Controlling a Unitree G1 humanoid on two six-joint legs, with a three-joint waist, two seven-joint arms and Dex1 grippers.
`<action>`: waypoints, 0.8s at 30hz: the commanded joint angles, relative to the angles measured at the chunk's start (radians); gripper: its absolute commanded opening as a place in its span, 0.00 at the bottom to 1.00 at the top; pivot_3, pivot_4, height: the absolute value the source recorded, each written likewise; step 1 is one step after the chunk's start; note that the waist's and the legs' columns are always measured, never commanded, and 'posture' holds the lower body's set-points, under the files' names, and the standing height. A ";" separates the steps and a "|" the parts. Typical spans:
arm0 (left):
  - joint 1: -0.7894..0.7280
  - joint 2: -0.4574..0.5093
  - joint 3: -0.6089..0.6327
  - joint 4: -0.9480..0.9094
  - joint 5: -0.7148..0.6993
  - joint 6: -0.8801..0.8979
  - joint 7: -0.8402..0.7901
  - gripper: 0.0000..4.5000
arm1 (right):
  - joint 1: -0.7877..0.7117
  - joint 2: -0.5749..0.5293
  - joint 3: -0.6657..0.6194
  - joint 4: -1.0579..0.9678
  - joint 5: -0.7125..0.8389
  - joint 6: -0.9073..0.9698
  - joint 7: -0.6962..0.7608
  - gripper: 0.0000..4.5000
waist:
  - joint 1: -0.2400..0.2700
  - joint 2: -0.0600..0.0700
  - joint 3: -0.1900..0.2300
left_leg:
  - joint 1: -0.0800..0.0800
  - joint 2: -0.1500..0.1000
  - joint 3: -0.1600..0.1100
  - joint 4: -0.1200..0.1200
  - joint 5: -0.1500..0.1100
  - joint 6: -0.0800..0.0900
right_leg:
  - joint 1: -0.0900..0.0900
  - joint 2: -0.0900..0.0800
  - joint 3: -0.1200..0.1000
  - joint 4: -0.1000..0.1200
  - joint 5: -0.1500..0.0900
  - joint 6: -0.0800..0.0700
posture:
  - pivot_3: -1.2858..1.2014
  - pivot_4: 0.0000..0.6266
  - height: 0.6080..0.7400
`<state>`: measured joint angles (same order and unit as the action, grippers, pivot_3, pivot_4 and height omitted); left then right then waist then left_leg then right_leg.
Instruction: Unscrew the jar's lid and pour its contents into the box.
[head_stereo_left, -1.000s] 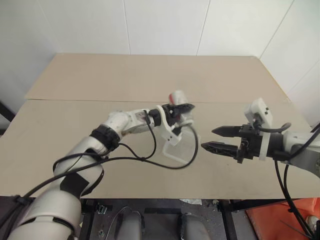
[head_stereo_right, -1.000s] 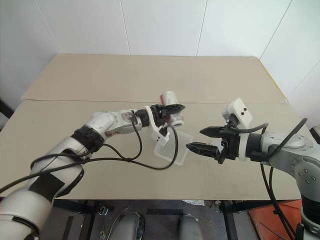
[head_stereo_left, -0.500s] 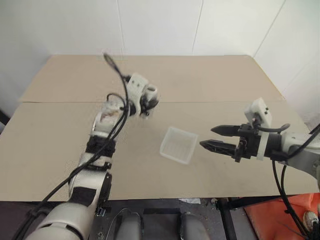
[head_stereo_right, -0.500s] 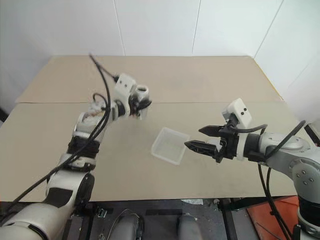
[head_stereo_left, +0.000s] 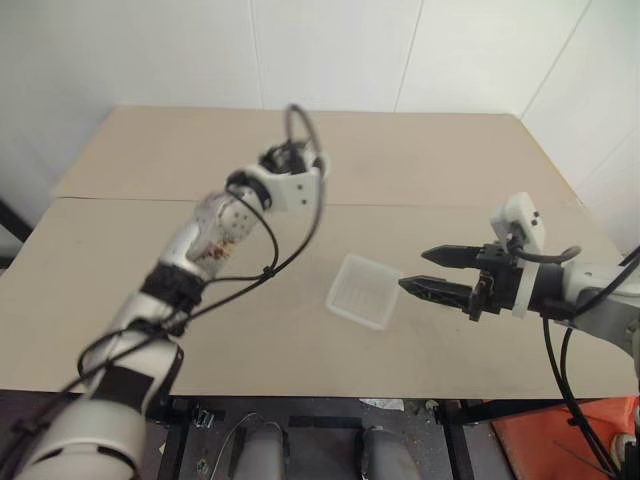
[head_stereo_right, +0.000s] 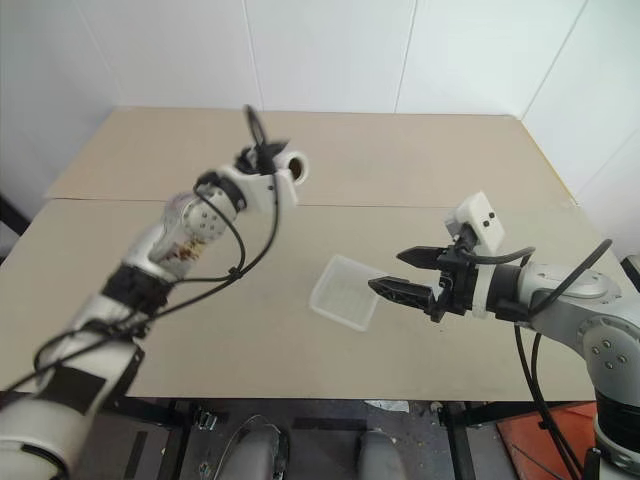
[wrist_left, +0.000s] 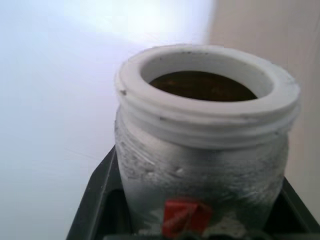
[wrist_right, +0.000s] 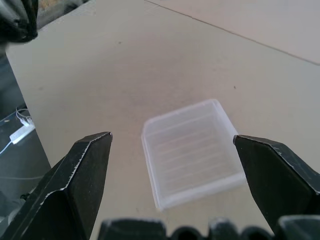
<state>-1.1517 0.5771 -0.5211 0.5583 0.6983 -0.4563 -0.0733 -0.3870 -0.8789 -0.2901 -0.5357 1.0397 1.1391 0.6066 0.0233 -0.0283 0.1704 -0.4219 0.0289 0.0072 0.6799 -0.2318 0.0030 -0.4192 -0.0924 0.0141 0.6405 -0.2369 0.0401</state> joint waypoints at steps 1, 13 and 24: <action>-0.096 0.026 -0.148 0.070 0.267 -0.208 0.213 0.43 | -0.017 -0.025 -0.014 -0.007 -0.014 -0.039 0.011 1.00 | 0.003 0.000 0.000 | 0.000 0.000 0.000 0.000 0.000 0.000 | 0.000 0.000 0.000 0.000 0.000 0.000 | 0.52 0.24 1.00; -0.098 -0.129 -0.484 -0.030 0.845 -0.022 0.364 0.43 | -0.027 -0.022 -0.076 0.018 0.056 -0.010 -0.047 1.00 | 0.005 0.001 0.000 | -0.001 0.000 0.002 0.000 0.000 0.000 | -0.002 0.000 0.000 0.003 0.000 0.001 | 0.52 0.24 1.00; -0.101 -0.128 -0.408 -0.018 0.736 -0.046 0.324 0.43 | 0.021 -0.034 -0.113 -0.018 0.156 -0.020 -0.121 1.00 | 0.003 0.001 0.000 | -0.001 0.000 0.001 0.000 0.000 0.000 | -0.002 0.000 0.001 0.006 0.000 0.001 | 0.52 0.24 1.00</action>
<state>-1.2458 0.4480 -0.9779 0.5591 1.4817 -0.4917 0.2607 -0.3650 -0.8963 -0.3677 -0.5317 1.1675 1.1252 0.4932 0.0260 -0.0277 0.1701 -0.4232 0.0294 0.0086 0.6804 -0.2318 0.0031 -0.4210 -0.0923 0.0147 0.6466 -0.2370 0.0407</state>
